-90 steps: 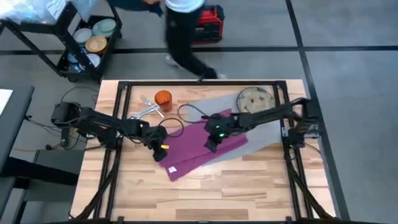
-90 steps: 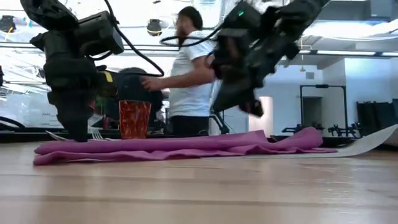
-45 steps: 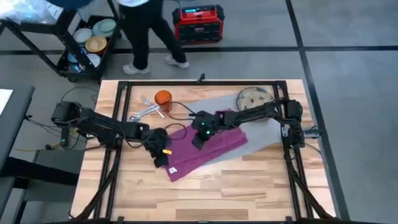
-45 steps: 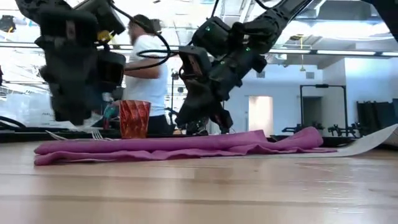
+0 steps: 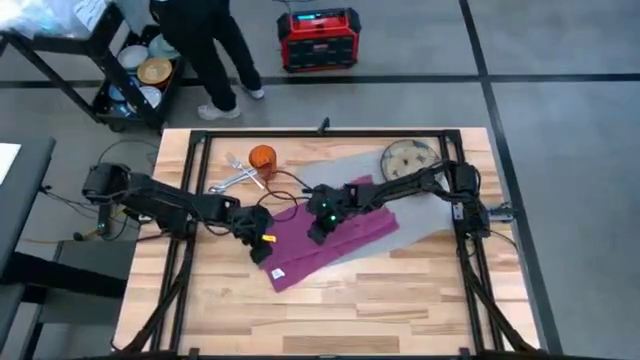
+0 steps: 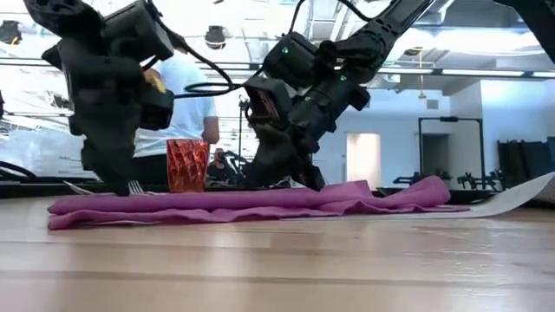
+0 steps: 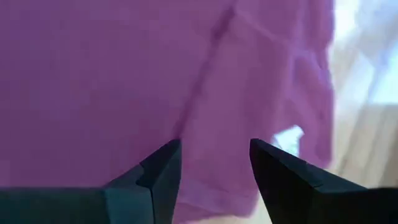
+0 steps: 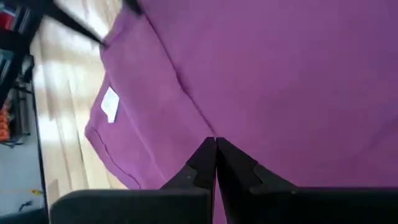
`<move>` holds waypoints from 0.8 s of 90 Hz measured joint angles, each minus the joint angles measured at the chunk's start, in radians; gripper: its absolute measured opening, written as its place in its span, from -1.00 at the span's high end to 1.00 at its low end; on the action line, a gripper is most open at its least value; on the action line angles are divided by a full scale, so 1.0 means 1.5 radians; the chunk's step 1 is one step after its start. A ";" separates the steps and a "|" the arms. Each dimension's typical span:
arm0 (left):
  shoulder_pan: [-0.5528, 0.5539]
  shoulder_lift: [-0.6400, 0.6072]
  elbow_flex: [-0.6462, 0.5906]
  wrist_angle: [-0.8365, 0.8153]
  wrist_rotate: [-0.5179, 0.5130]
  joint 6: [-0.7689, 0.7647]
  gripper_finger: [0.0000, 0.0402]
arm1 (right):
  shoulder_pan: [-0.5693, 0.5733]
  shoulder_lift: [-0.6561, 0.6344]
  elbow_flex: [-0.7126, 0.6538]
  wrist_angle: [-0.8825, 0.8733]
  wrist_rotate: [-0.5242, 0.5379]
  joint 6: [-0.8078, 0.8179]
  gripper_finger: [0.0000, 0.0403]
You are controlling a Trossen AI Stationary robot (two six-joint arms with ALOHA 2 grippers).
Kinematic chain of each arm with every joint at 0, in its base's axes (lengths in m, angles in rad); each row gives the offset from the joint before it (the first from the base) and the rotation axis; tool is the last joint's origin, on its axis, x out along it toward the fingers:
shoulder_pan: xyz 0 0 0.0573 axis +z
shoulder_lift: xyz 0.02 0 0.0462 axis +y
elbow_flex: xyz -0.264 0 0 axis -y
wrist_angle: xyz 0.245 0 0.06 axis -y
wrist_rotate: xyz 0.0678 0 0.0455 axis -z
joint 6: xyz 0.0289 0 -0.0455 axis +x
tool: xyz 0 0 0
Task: Set table place
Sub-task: Fold the purple napkin
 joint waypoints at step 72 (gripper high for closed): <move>0.091 0.085 -0.006 0.016 -0.005 0.094 0.14 | 0.140 -0.074 0.000 -0.068 -0.074 -0.039 1.00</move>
